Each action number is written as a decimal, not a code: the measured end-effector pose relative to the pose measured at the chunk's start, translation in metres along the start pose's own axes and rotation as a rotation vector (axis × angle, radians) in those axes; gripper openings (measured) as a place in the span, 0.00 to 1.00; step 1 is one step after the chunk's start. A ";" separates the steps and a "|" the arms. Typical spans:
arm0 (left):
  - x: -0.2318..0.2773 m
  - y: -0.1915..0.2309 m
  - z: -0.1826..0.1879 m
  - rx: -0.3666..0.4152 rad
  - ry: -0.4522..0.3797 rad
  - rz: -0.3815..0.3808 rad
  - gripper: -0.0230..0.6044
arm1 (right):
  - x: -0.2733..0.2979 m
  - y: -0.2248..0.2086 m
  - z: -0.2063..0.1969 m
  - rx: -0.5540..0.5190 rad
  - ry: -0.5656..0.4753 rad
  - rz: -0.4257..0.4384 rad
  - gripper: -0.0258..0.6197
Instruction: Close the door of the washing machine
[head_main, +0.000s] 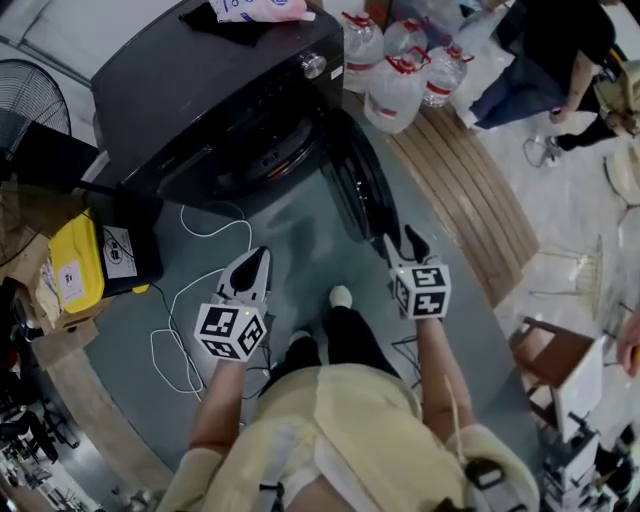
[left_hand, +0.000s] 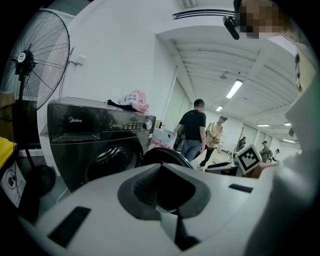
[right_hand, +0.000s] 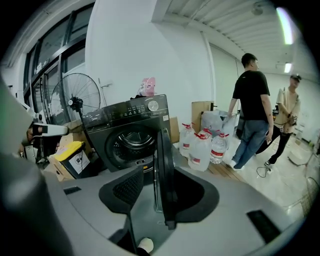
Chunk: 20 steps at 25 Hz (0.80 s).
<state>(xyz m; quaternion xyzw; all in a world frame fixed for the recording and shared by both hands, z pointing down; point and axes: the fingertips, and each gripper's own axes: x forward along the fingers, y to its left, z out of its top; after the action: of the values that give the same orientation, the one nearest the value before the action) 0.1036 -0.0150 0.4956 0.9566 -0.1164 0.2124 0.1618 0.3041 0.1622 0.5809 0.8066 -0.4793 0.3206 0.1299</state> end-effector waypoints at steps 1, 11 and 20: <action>0.002 0.001 -0.001 -0.003 0.005 0.010 0.04 | 0.005 -0.003 -0.001 -0.001 0.009 0.006 0.30; 0.024 0.003 -0.009 -0.021 0.034 0.051 0.04 | 0.048 -0.017 -0.011 -0.032 0.087 0.045 0.30; 0.036 0.007 -0.003 -0.038 0.026 0.073 0.04 | 0.068 -0.022 -0.012 -0.053 0.119 0.085 0.30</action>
<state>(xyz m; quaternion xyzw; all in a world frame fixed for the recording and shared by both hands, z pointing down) 0.1320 -0.0255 0.5160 0.9456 -0.1532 0.2284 0.1738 0.3411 0.1331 0.6360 0.7613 -0.5128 0.3604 0.1659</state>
